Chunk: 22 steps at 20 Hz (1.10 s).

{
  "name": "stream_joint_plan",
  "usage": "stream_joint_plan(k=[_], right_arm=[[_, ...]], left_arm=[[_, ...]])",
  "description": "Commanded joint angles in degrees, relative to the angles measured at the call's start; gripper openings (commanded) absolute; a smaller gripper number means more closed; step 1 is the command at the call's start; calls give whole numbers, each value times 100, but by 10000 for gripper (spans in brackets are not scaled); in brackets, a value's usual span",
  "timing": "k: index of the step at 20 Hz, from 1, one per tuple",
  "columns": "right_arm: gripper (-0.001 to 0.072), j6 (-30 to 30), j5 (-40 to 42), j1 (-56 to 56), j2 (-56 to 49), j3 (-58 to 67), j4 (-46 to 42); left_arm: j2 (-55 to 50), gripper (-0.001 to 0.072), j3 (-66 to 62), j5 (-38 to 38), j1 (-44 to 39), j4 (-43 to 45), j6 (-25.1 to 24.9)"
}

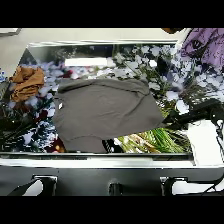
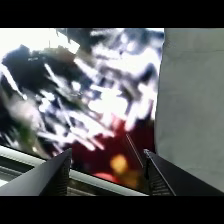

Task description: Fold the clothes and pants, and hang the long-sleeved shirts on hangers.

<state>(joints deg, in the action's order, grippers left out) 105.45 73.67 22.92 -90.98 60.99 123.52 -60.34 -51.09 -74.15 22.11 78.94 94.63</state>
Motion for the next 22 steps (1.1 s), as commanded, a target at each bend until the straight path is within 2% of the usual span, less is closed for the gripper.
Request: stream_joint_plan(k=[1,2,4,7,10,14,20,21,22], right_arm=[[398,26,-199,-431,-129,-59,-85],[193,15,-280,-514,-120,-59,-254],[35,17,-330,-531,-87,-59,-455],[33,4,-319,-533,122,-59,-529],[33,-105,-315,-533,404,-59,-529],[33,-203,-299,-533,654,-59,-520],[33,-267,-264,-533,835,-59,-448],[33,-271,-264,-533,879,-59,-439],[33,-286,-258,-533,925,-59,-437]], left_arm=[[2,577,20,-190,11,11,149],[4,577,20,-197,33,-2,15],[15,577,168,-61,258,-343,-374],[2,577,979,350,769,-1803,-1414],[2,577,1847,800,765,-2422,-1904],[0,577,2483,1268,428,-2728,-2015],[-400,571,2555,1576,-374,-3001,-1963],[-505,557,2555,1646,-442,-3126,-1963],[-619,465,2553,1700,-516,-3237,-1967]])
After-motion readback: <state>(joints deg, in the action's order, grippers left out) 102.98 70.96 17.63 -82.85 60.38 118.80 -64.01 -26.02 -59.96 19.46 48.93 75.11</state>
